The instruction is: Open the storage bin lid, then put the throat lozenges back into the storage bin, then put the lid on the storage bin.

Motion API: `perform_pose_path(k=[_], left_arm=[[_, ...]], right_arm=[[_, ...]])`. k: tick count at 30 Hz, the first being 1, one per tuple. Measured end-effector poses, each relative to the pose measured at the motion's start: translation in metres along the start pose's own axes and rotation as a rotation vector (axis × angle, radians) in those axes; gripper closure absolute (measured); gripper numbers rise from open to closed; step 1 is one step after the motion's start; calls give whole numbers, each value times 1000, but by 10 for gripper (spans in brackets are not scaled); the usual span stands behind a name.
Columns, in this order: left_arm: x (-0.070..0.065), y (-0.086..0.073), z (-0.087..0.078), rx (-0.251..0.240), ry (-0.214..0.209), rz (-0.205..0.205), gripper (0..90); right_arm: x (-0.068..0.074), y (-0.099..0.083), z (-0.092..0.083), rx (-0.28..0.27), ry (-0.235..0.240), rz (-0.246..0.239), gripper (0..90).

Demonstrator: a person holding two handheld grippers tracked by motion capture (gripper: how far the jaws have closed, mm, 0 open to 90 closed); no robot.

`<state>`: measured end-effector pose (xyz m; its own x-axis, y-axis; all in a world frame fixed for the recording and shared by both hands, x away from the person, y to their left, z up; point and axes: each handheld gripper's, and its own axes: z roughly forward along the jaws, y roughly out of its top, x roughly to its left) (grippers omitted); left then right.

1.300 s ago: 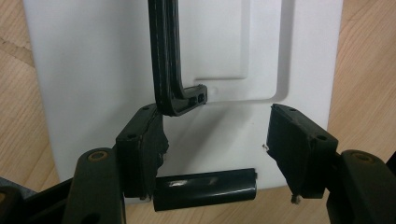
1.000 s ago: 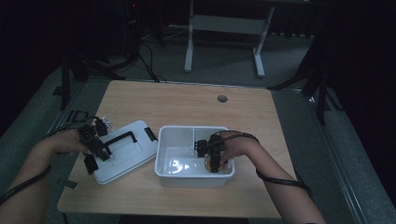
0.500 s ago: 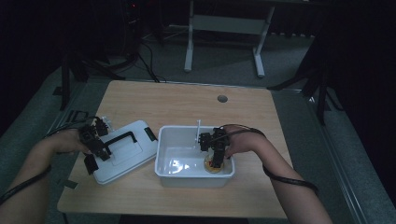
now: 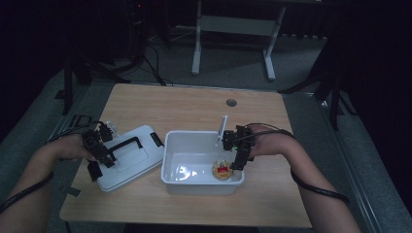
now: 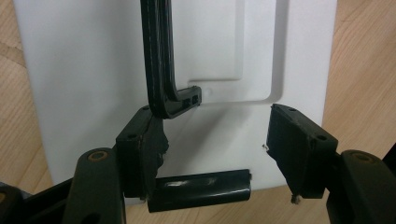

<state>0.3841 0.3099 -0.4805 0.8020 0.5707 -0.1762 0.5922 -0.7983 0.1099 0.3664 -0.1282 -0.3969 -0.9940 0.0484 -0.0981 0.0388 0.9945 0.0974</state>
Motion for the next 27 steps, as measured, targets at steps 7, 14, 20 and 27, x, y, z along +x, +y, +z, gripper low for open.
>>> perform_pose_path(k=[7,14,20,27], left_arm=[[0,1,0,-1,5,2,366],[0,1,-1,3,8,1,367],[-1,3,-1,0,11,4,367],[2,6,-2,-5,28,4,380]], right_arm=[[-2,-30,-15,-15,-29,43,124],[-3,-72,-16,-25,-33,112,126],[0,-103,4,7,-15,155,127],[1,-128,16,15,-7,217,135]])
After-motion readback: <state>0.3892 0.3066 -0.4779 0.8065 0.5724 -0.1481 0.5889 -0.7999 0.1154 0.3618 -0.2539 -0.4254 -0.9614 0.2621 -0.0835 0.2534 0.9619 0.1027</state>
